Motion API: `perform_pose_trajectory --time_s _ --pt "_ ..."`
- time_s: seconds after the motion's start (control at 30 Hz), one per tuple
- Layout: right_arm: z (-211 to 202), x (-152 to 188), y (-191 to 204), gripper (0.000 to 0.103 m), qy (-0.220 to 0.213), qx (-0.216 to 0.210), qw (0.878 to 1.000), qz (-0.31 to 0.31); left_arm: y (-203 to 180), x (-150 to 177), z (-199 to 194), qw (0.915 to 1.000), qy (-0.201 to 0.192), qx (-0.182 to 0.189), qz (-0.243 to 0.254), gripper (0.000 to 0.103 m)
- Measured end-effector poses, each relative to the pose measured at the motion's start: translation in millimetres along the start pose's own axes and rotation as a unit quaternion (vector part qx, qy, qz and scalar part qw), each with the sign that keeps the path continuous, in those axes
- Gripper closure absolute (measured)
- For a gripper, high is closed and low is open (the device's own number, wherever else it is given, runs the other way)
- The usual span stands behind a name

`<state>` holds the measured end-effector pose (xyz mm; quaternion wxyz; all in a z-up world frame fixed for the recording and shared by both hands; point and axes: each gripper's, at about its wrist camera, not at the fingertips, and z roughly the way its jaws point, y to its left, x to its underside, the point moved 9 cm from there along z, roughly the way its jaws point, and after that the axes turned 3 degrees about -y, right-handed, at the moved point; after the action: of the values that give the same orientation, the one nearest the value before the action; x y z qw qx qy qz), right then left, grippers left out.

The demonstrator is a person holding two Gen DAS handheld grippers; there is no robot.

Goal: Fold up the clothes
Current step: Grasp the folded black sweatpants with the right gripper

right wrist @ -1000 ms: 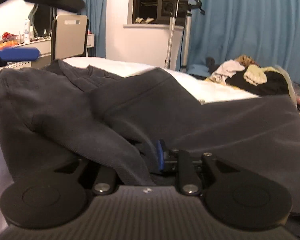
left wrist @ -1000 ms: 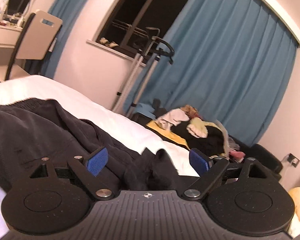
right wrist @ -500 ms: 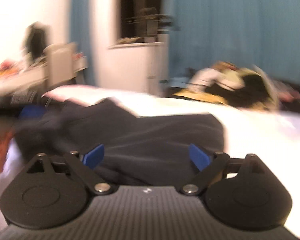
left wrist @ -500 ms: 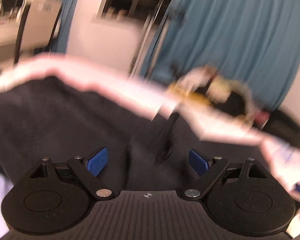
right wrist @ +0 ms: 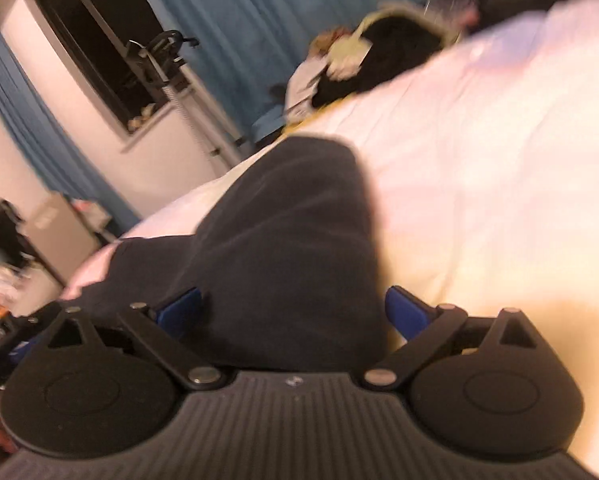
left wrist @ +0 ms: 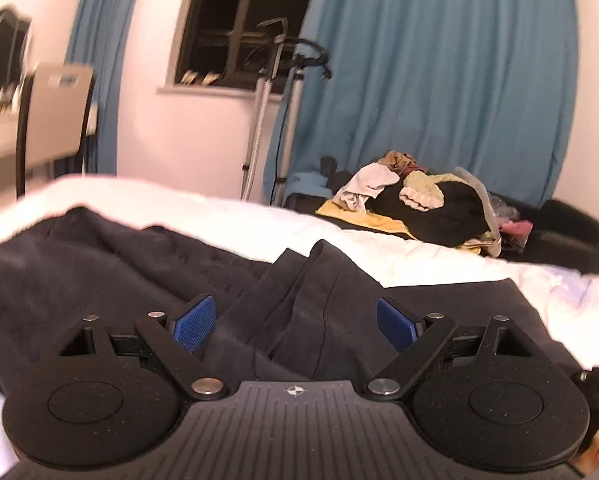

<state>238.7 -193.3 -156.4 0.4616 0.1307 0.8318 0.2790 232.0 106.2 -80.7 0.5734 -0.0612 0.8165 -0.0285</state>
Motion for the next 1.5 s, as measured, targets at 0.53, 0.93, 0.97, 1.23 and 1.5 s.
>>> perform_pose_trajectory --time_s 0.53,0.93,0.97,1.23,1.5 --pt "16 -31 18 0.0 -0.02 -0.106 0.988 0.108 1 43 28 0.9961 0.083 -0.025 0.019 0.013" --pt "-16 -58 18 0.077 -0.017 -0.004 0.999 0.047 8 -19 -2 0.9942 -0.003 -0.096 0.049 0.012" --pt "-25 -64 19 0.078 -0.025 -0.007 0.999 0.045 10 -20 1 0.9933 0.005 -0.106 0.047 0.012" --pt "-111 -118 25 0.078 -0.127 -0.028 0.992 0.0 -67 15 22 0.9903 0.082 -0.071 0.087 0.017" --pt "-190 -171 -32 0.078 -0.245 0.024 0.969 0.008 -205 72 25 0.9933 0.109 0.026 0.025 0.02"
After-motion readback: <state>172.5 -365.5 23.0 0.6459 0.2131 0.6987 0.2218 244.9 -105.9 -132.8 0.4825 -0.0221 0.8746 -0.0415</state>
